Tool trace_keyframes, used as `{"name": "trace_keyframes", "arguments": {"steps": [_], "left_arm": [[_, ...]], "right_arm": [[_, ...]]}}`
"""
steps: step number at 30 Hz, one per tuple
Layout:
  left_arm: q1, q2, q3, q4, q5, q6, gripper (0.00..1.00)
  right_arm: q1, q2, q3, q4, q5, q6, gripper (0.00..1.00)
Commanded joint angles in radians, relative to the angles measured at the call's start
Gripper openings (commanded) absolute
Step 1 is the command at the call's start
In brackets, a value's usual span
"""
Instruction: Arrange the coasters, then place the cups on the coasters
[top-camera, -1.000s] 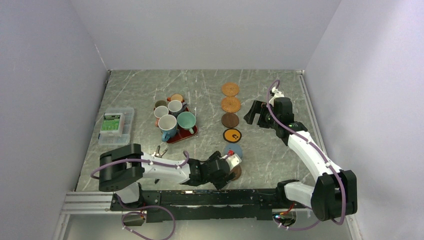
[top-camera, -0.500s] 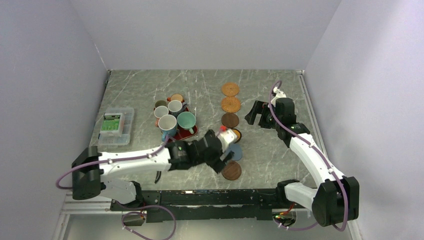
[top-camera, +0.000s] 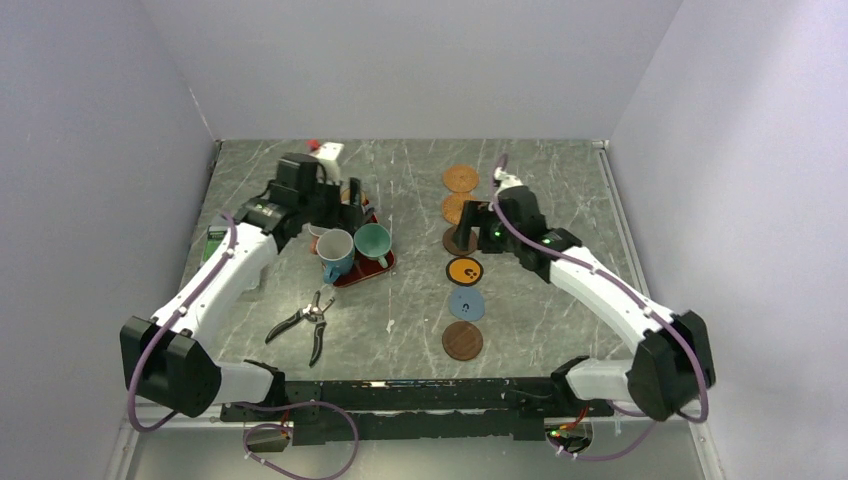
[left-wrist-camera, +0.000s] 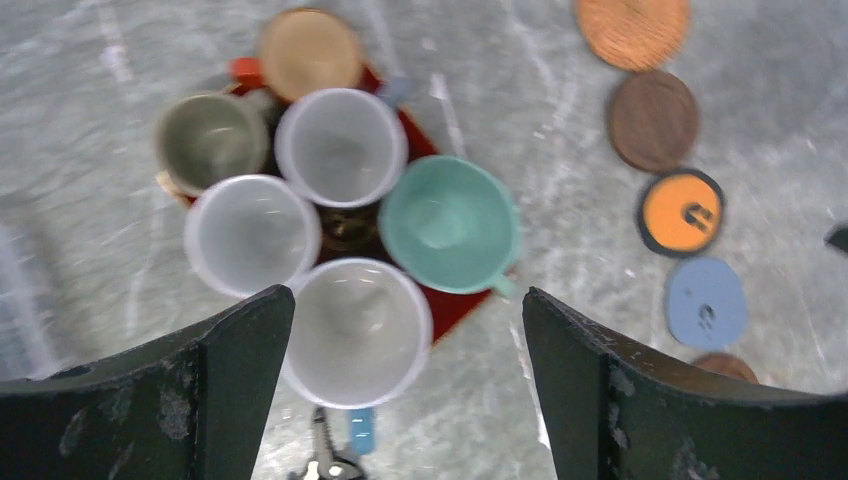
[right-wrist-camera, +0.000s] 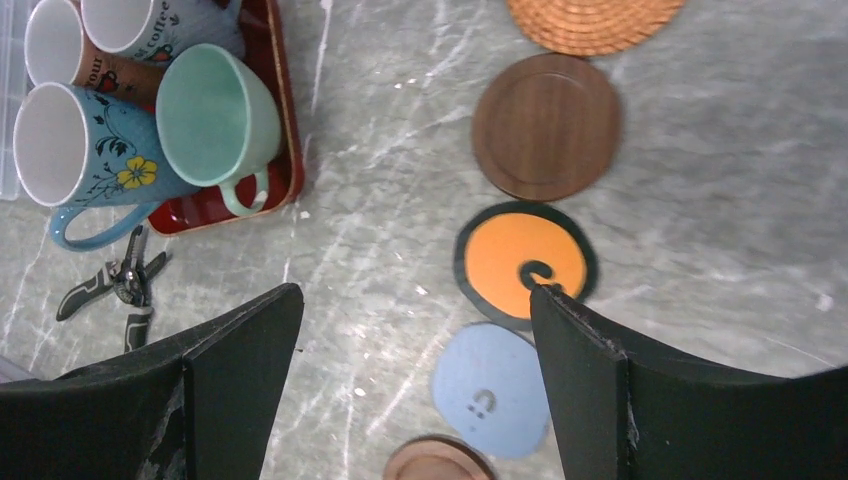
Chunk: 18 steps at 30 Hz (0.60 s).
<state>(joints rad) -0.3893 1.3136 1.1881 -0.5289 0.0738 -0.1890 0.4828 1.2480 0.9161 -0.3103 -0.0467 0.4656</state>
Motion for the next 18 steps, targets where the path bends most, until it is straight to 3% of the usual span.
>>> {"name": "trace_keyframes", "arguments": {"steps": [1,7,18], "left_arm": [[0.112,-0.025,0.022,-0.008,0.065,0.002,0.91],[0.114,-0.119,-0.078,0.029,-0.071,0.026,0.91],[0.114,-0.110,-0.074,0.027,-0.005,0.003,0.87]], "right_arm": [[0.115,0.131,0.124,0.025,0.104,0.050,0.88],[0.221,0.379,0.340,-0.004,0.127,0.029,0.78],[0.310,0.729,0.688,-0.129,0.177,0.005,0.60]]}}
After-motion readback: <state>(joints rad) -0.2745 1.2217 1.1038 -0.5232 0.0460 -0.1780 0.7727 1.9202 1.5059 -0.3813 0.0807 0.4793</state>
